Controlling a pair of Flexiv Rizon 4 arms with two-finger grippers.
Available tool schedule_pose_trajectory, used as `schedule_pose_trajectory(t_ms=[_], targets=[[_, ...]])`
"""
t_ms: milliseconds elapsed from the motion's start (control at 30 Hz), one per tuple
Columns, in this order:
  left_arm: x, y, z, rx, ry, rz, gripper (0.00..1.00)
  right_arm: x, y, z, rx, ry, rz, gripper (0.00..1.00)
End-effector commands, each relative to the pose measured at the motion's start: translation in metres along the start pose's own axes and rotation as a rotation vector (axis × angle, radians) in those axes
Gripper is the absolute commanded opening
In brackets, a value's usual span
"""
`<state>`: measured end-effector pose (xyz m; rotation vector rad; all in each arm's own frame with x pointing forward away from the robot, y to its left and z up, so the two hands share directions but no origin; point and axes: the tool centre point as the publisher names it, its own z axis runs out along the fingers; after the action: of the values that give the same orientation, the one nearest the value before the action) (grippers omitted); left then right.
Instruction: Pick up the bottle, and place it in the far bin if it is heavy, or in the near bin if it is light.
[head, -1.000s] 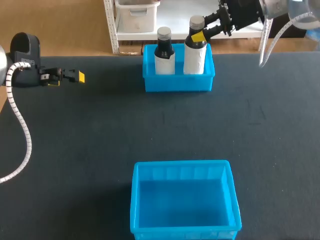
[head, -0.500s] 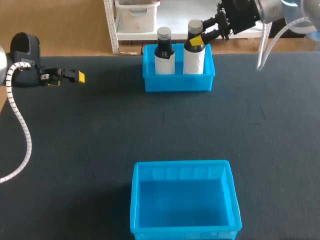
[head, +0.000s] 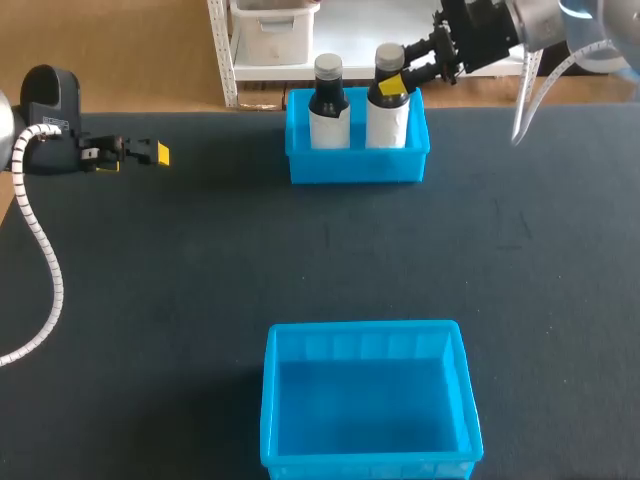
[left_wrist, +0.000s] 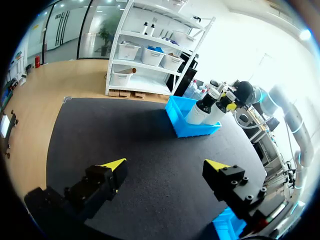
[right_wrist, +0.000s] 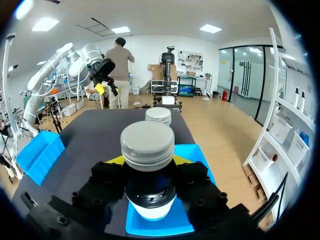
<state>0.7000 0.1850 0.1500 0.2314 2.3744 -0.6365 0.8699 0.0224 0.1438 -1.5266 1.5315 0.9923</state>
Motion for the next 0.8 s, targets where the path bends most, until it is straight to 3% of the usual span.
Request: schedule_pose_trajectory(t_ms=[33,800], targets=[[0.0,0.0,0.0,0.0,0.0,0.0,1.0,-0.0002,-0.0098,0.0005,-0.025,-0.007,0.0,0.0],[0.0,0.0,0.0,0.0,0.0,0.0,1.0,0.0092,-0.0148,0.0044,-0.033,-0.003,0.011,0.0]])
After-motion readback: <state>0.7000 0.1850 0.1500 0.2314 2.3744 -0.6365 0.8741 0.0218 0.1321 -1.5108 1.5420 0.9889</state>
